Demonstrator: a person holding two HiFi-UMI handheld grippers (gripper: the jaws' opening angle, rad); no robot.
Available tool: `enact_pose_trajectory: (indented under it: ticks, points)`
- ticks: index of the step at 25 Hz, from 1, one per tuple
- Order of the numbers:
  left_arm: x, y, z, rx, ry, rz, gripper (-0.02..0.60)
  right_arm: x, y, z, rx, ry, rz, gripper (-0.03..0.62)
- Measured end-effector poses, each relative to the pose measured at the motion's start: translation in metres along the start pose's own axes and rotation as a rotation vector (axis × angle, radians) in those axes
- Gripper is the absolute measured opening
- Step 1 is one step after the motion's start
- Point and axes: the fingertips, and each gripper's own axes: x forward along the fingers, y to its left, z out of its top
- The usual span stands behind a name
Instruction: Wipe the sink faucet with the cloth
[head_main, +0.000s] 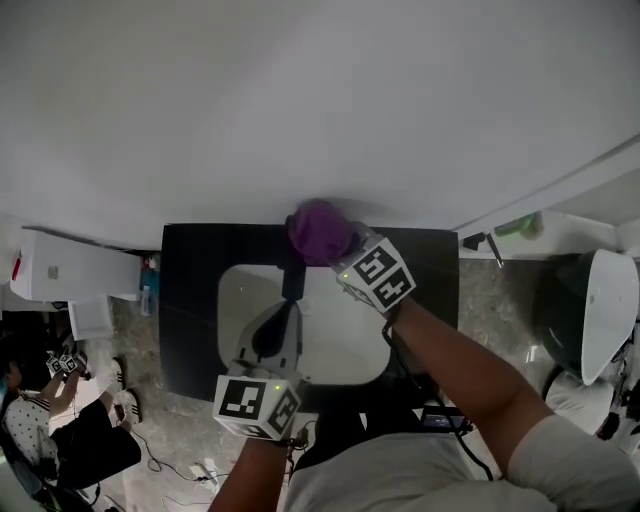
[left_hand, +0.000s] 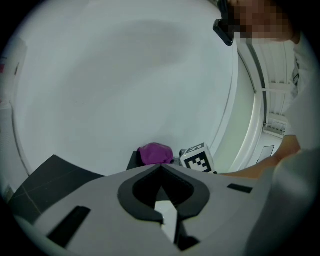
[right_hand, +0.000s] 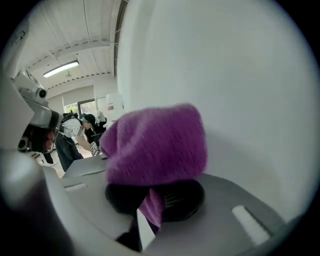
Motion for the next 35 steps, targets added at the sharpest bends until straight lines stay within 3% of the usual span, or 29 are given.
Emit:
enact_pose_trajectory:
  ticks: [5,9,11,14,16,18,21,28,31,33,35]
  points:
    - [0.004,-0.003,-0.008,0.004,0.02,0.002,0.005,0.034,-0.014,-0.07,0.087,0.141,-0.03,0.046]
    - [-0.002,-0.002,-0.012,0.025,0.029,0.006,0.003,0.057,-0.01,-0.128,0.141,0.33,0.022,0.048]
    - [-0.007,-0.001,-0.011,0.021,0.025,0.008,0.003,0.048,-0.005,-0.113,0.118,0.296,0.026,0.048]
    - [-0.013,0.004,-0.009,0.006,0.017,0.015,0.003,0.004,-0.002,-0.038,0.114,0.089,-0.008,0.048]
    - [-0.015,0.009,-0.007,0.001,0.013,0.022,0.004,-0.014,0.004,0.002,0.09,0.004,-0.018,0.048]
    - [-0.015,0.013,-0.004,0.001,0.006,0.029,0.003,-0.008,0.006,0.012,0.06,-0.008,-0.019,0.048]
    - [-0.019,0.014,-0.001,0.007,0.002,0.035,0.003,0.007,-0.003,-0.003,0.092,-0.041,-0.007,0.046]
    - [-0.026,0.013,-0.012,0.015,0.024,0.037,0.004,0.047,-0.016,-0.098,0.129,0.223,-0.032,0.046]
    - [-0.027,0.008,-0.011,0.02,0.022,0.034,0.003,0.06,-0.017,-0.127,0.139,0.355,-0.003,0.046]
    - [-0.032,0.003,-0.009,0.025,0.015,0.032,0.003,0.054,-0.012,-0.12,0.113,0.367,0.006,0.048]
    - [-0.04,-0.003,-0.005,0.027,0.003,0.026,0.005,0.028,-0.005,-0.084,0.09,0.279,-0.017,0.048]
